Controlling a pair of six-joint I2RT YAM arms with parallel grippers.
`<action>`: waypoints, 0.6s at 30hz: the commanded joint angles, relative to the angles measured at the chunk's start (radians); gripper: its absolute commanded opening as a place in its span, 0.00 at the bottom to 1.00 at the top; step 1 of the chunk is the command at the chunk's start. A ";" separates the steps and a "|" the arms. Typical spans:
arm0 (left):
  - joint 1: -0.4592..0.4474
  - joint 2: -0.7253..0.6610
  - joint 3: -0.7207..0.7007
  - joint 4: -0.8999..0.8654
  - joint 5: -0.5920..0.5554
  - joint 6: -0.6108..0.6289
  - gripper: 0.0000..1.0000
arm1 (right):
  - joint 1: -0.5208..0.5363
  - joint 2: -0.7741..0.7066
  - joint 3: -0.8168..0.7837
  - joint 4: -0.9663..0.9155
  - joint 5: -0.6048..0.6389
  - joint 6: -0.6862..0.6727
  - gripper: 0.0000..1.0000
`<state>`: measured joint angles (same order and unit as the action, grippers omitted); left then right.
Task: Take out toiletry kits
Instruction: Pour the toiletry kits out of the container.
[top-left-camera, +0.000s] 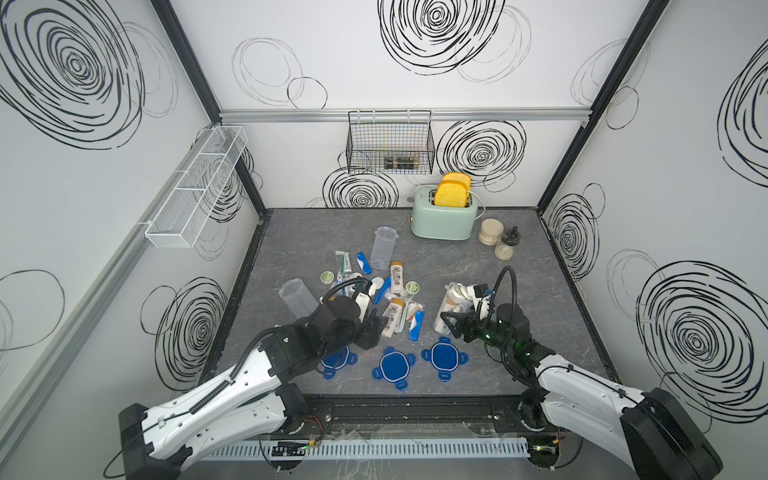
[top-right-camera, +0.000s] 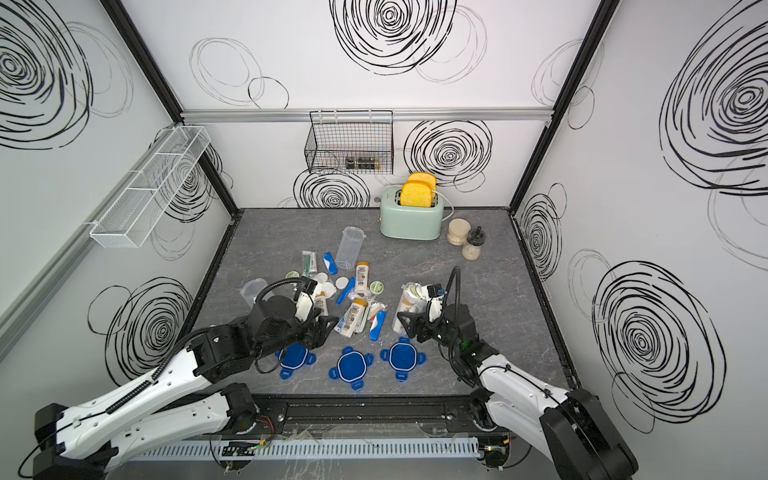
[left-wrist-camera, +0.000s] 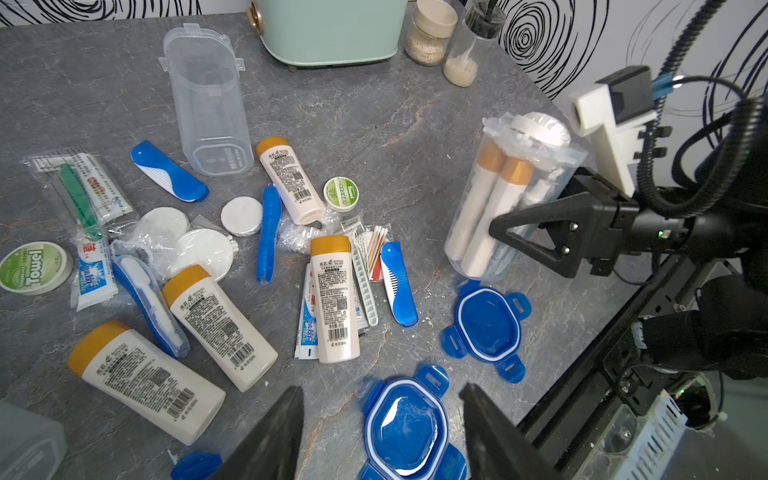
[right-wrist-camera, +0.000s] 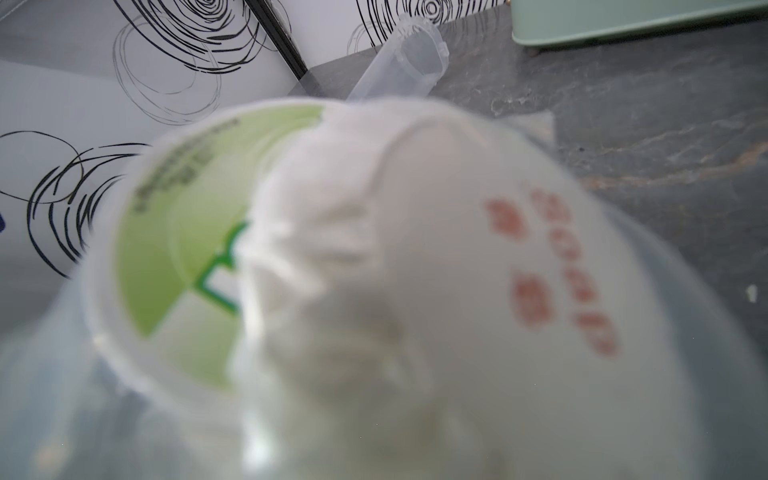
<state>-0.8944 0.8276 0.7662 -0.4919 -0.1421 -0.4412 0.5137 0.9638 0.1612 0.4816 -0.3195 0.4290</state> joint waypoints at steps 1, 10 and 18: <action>0.008 0.005 -0.004 0.038 0.005 0.008 0.64 | -0.023 -0.008 0.054 -0.048 -0.127 0.093 0.54; 0.009 -0.002 -0.005 0.036 0.002 0.007 0.64 | -0.074 0.101 0.142 -0.121 -0.293 0.209 0.53; 0.000 0.047 -0.015 0.119 0.099 -0.029 0.66 | -0.109 0.177 0.185 -0.111 -0.390 0.280 0.53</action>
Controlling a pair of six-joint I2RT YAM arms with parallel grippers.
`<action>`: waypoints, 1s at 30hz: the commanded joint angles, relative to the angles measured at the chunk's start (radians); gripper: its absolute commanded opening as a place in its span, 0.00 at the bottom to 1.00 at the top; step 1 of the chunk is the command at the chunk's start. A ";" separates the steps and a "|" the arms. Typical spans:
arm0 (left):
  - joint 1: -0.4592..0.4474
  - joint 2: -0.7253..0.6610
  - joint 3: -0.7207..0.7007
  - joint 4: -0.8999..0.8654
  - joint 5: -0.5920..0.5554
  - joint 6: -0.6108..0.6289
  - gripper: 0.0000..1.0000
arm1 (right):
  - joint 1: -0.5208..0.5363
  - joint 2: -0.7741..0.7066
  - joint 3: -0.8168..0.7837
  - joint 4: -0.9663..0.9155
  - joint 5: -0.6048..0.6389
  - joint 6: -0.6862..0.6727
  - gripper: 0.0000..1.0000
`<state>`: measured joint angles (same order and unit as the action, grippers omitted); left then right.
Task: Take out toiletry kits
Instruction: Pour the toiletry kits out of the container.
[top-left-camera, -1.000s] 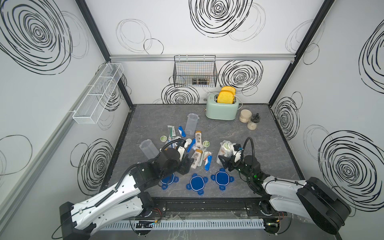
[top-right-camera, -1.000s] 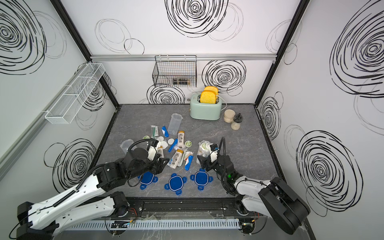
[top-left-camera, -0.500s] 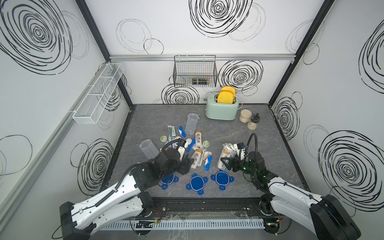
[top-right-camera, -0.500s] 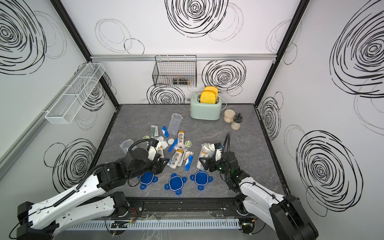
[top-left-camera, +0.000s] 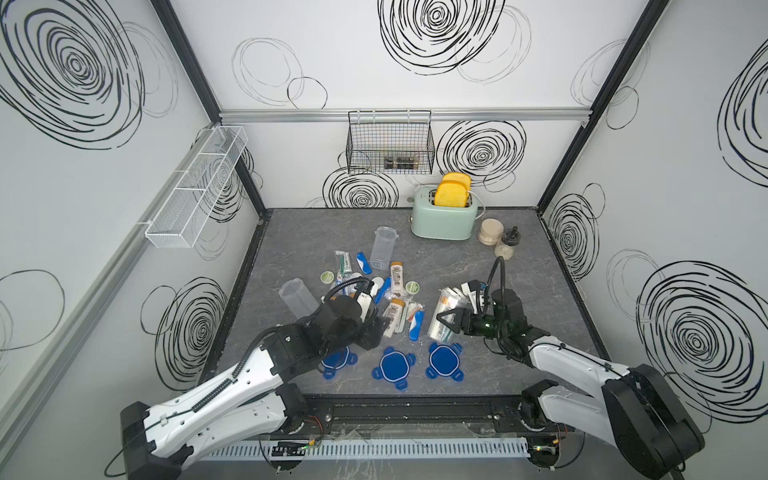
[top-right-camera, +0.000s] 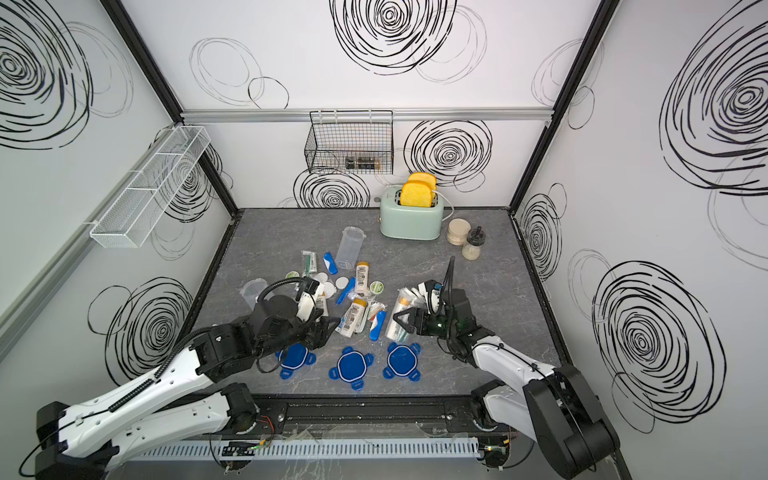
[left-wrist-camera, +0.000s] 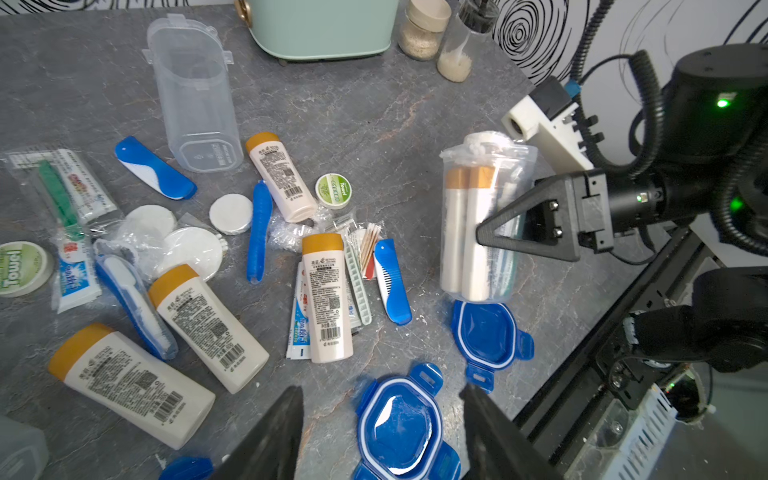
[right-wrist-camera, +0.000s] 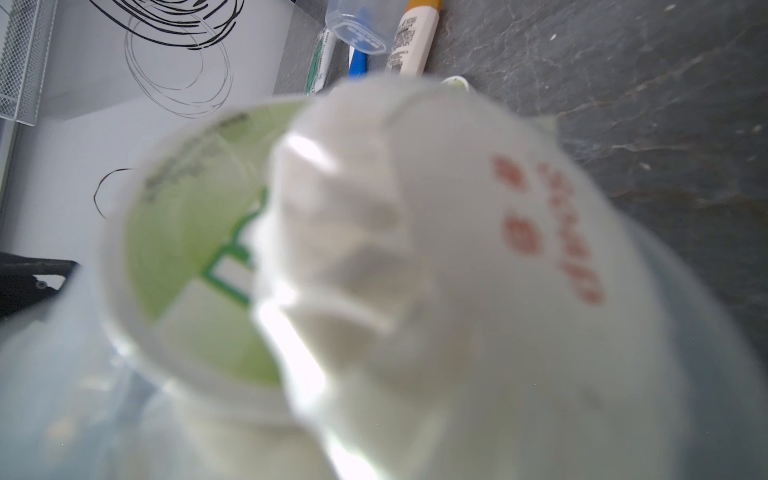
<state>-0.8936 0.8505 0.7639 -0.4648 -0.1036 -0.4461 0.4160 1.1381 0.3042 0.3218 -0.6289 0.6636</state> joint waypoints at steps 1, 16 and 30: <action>-0.012 0.034 -0.022 0.118 0.071 -0.034 0.67 | -0.013 0.004 0.044 0.052 -0.087 0.053 0.53; -0.310 0.480 0.035 0.451 -0.118 -0.037 0.96 | -0.037 0.006 0.039 0.063 -0.145 0.143 0.54; -0.216 0.700 0.105 0.550 0.043 -0.085 0.96 | -0.036 -0.006 0.016 0.104 -0.160 0.182 0.54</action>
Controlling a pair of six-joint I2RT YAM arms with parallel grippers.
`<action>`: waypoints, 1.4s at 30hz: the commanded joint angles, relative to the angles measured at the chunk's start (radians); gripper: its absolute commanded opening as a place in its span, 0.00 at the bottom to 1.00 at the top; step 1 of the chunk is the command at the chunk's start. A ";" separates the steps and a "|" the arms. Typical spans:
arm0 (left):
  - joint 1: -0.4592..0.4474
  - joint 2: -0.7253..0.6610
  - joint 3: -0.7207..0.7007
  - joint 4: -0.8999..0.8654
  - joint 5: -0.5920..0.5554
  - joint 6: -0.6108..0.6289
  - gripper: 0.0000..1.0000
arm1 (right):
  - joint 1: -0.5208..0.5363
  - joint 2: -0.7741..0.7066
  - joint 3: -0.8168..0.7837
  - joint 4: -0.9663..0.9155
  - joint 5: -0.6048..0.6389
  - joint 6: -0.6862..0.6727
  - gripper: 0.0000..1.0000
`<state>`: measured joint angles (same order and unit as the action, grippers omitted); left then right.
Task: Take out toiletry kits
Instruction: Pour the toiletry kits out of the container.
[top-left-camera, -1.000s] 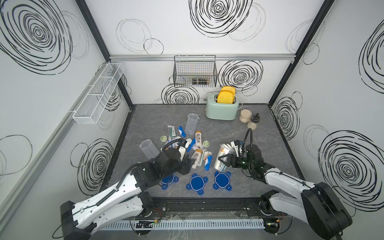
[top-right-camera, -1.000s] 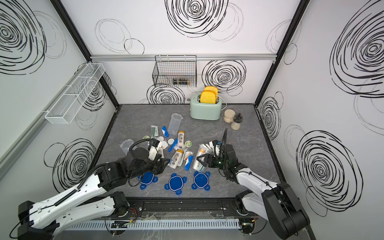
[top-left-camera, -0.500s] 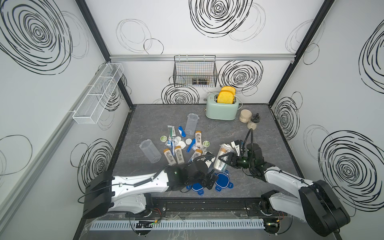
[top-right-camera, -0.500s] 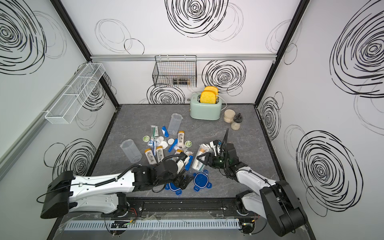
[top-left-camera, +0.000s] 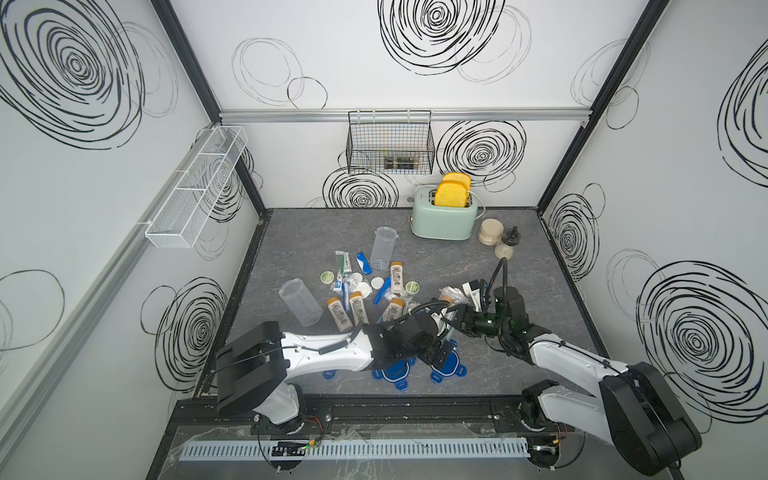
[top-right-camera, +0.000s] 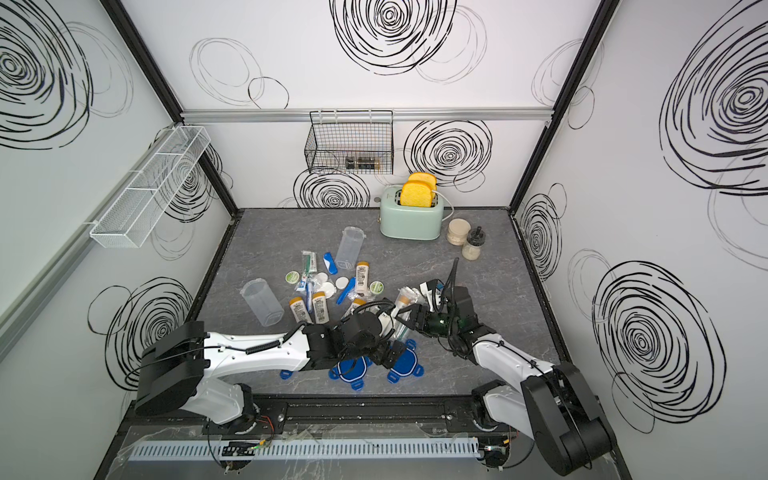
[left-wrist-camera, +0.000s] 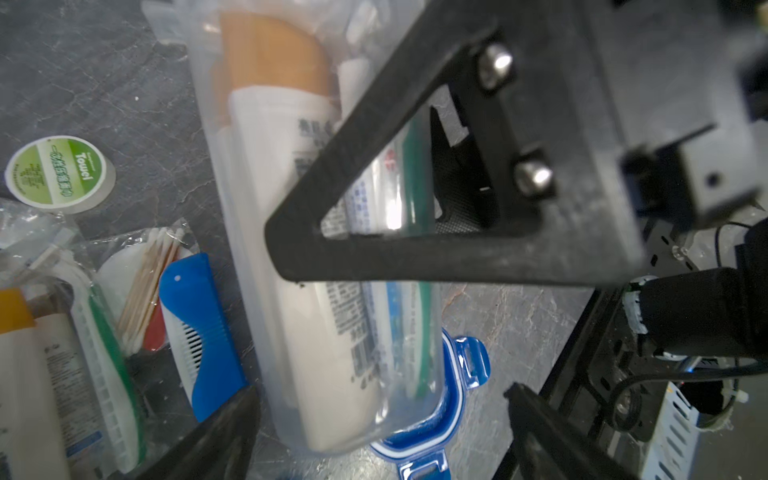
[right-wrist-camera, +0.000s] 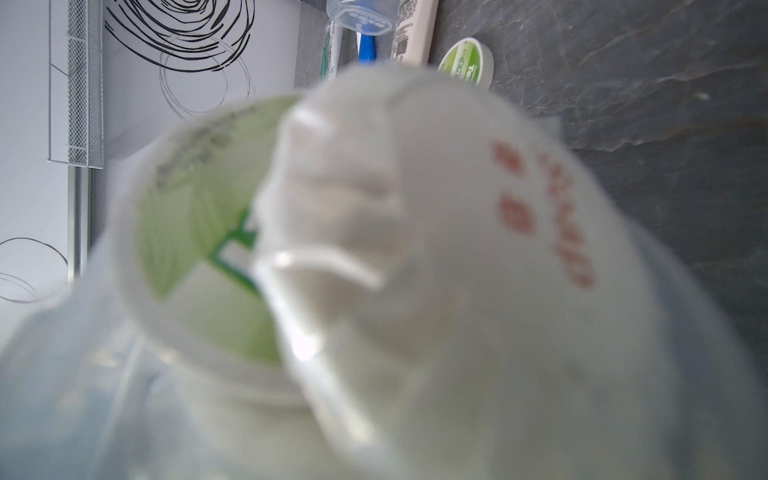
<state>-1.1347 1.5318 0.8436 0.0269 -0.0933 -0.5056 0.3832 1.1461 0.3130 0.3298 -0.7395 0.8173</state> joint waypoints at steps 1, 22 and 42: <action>0.029 0.023 0.026 0.068 0.037 -0.024 0.96 | -0.003 -0.011 0.005 0.101 -0.051 0.035 0.54; 0.061 0.125 0.105 0.060 0.039 0.001 0.76 | 0.016 0.037 0.020 0.112 -0.075 0.062 0.54; 0.070 0.081 0.082 0.042 0.028 -0.004 0.19 | 0.004 0.044 0.073 -0.058 -0.020 -0.052 0.92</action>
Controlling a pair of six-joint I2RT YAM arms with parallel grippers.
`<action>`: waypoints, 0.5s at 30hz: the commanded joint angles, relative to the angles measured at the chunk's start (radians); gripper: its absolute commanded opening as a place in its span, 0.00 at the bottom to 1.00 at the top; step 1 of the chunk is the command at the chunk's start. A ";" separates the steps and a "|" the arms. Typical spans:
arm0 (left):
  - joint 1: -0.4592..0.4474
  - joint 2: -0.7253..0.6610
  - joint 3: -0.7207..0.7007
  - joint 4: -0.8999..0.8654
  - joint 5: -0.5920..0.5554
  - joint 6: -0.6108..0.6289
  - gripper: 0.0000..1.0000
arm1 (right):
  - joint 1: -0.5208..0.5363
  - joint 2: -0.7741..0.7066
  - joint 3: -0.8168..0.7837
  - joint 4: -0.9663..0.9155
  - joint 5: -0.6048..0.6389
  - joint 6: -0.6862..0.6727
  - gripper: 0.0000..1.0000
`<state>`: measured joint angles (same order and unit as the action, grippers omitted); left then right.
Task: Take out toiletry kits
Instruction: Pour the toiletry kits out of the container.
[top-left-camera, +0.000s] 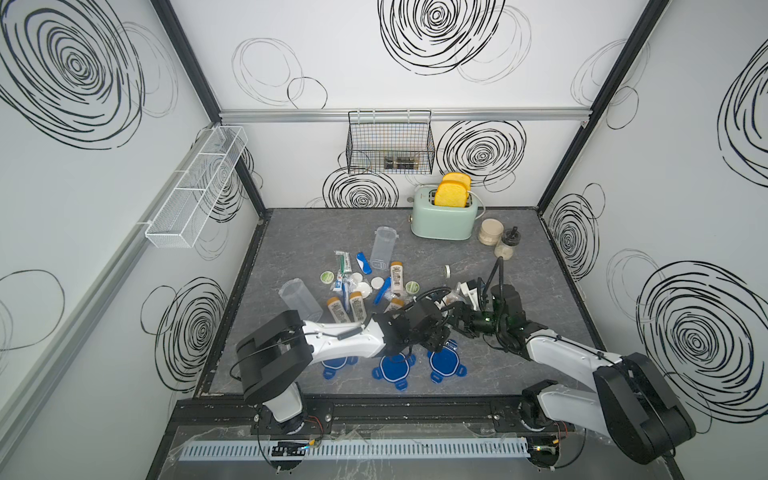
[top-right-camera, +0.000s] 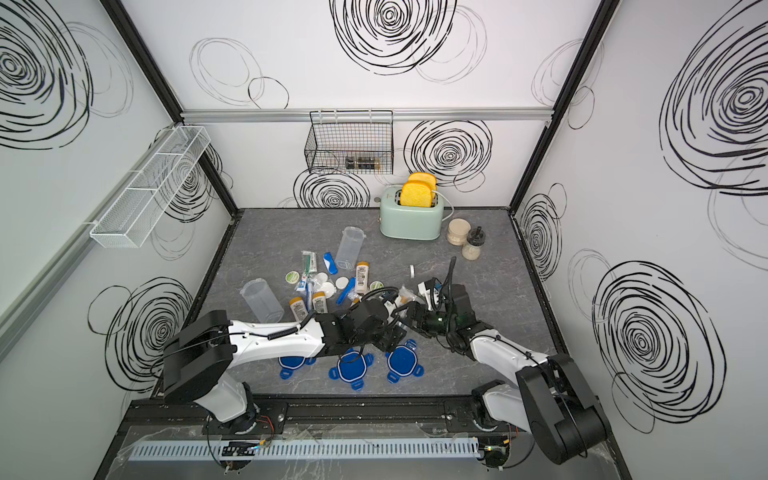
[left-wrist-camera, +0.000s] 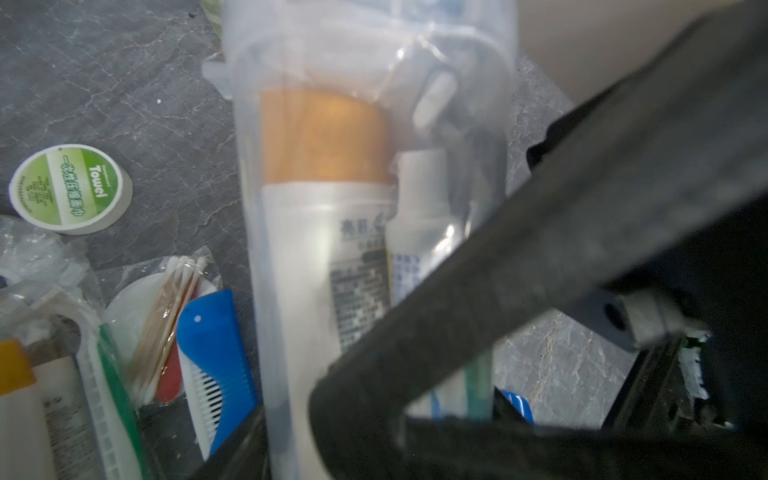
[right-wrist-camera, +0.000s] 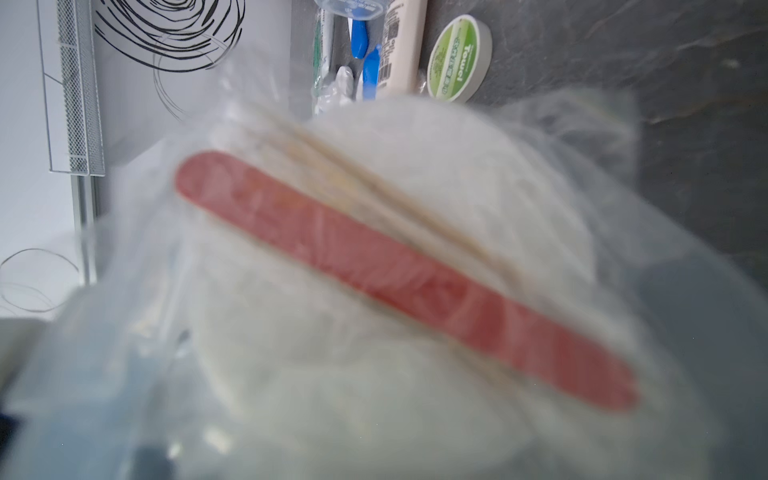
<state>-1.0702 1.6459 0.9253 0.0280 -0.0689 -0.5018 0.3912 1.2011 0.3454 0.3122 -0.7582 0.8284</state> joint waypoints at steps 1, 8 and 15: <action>0.006 -0.034 0.000 0.038 0.006 -0.009 0.19 | -0.007 -0.013 0.043 -0.058 0.004 -0.081 0.93; 0.010 -0.056 -0.017 0.034 0.035 -0.027 0.14 | -0.041 -0.061 0.021 -0.159 0.033 -0.148 0.93; 0.015 -0.074 -0.054 0.035 0.058 -0.050 0.12 | -0.064 -0.149 0.016 -0.244 0.084 -0.185 0.98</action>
<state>-1.0634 1.6238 0.8764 -0.0051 -0.0254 -0.5282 0.3367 1.0870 0.3584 0.1238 -0.7029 0.6792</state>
